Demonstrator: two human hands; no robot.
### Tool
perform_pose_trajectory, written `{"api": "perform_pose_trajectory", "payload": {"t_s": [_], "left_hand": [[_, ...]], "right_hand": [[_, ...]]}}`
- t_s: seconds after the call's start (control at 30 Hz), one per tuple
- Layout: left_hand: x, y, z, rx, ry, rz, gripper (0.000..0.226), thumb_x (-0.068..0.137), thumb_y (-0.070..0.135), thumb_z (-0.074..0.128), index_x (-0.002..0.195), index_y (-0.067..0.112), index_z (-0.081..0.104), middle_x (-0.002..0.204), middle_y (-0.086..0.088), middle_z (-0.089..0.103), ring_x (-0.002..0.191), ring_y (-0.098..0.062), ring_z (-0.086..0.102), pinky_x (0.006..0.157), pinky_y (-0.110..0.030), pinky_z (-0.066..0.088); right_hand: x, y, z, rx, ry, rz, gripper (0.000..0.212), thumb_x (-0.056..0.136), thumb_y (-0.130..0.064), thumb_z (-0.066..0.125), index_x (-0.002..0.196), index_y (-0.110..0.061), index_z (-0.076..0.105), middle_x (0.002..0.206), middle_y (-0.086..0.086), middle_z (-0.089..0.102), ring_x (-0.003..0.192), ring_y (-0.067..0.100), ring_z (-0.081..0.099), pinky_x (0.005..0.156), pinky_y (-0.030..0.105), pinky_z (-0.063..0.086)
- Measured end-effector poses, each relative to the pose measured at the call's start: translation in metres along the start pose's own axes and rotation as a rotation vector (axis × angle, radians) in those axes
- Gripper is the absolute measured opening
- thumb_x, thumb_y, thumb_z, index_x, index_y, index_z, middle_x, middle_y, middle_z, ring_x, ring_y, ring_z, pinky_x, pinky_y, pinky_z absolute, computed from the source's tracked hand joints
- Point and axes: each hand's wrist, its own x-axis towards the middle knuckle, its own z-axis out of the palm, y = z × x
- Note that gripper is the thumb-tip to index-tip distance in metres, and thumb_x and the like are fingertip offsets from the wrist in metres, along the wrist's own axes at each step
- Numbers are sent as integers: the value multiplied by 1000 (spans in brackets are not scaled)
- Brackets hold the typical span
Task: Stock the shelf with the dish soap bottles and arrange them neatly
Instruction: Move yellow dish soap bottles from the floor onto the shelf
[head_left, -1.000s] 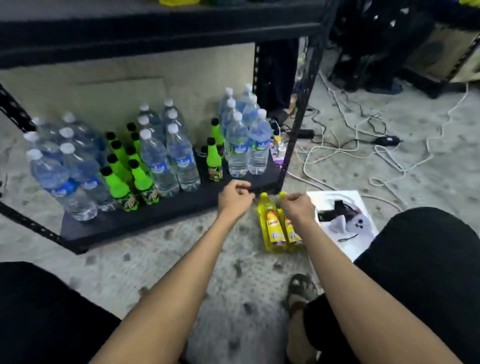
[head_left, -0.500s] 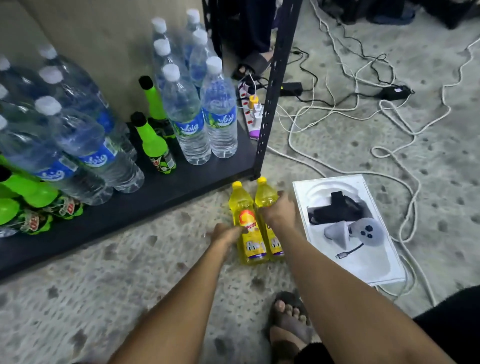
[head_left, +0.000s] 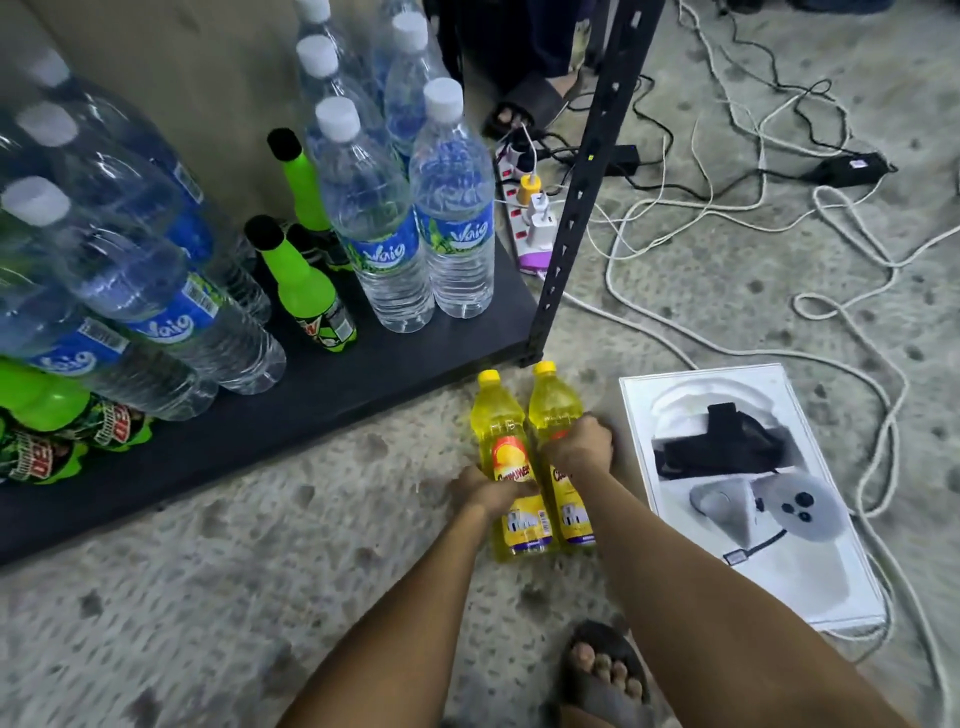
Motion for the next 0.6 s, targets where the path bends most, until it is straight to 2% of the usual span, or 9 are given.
{"api": "perform_pose_trajectory", "payload": {"t_s": [0.1, 0.23, 0.3, 0.4, 0.47, 0.53, 0.6], "left_hand": [[-3, -4, 0, 6, 19, 9, 76, 50, 32, 96, 116, 13, 62, 115, -8, 70, 98, -25, 70, 79, -35, 60], [-15, -20, -15, 67, 50, 5, 77, 53, 29, 94, 120, 12, 59, 117, -9, 68, 105, -28, 67, 82, -35, 58], [-25, -33, -32, 73, 79, 16, 71, 51, 25, 93, 115, 15, 63, 110, -7, 70, 98, -26, 68, 80, -35, 59], [-48, -53, -64, 42, 127, 65, 66, 49, 21, 95, 107, 20, 64, 98, -1, 73, 81, -19, 67, 62, -23, 52], [-67, -59, -89, -13, 158, 109, 64, 47, 20, 97, 100, 24, 62, 100, 0, 74, 73, -13, 65, 57, -20, 47], [-91, -60, -115, -54, 188, 179, 69, 46, 22, 97, 105, 24, 61, 103, 2, 73, 74, -10, 66, 61, -20, 49], [-118, -56, -143, -96, 212, 275, 79, 47, 20, 97, 117, 19, 61, 110, 1, 72, 86, -14, 69, 75, -26, 56]], "right_hand": [[-7, 4, 3, -1, 54, -8, 30, 75, -19, 75, 99, -3, 68, 109, 19, 71, 105, 37, 68, 83, 37, 56], [-26, 11, 6, 9, 78, -27, 28, 75, -13, 70, 102, -3, 65, 108, 20, 70, 105, 40, 67, 82, 38, 56], [-40, 11, 2, 20, 82, -77, 29, 74, -13, 70, 100, -3, 64, 106, 20, 69, 103, 40, 66, 80, 36, 54], [-70, 7, -10, 90, 107, -160, 30, 69, -12, 71, 97, -5, 62, 101, 21, 69, 97, 41, 65, 68, 31, 45], [-96, 2, -22, 163, 143, -237, 37, 65, -14, 76, 98, -7, 61, 97, 21, 69, 94, 42, 65, 65, 28, 39], [-128, -8, -35, 215, 176, -314, 42, 63, -17, 79, 100, -8, 63, 94, 20, 70, 92, 43, 65, 65, 29, 40], [-164, -21, -50, 267, 209, -409, 40, 63, -21, 81, 98, -13, 63, 90, 18, 72, 83, 37, 67, 63, 28, 43]]}}
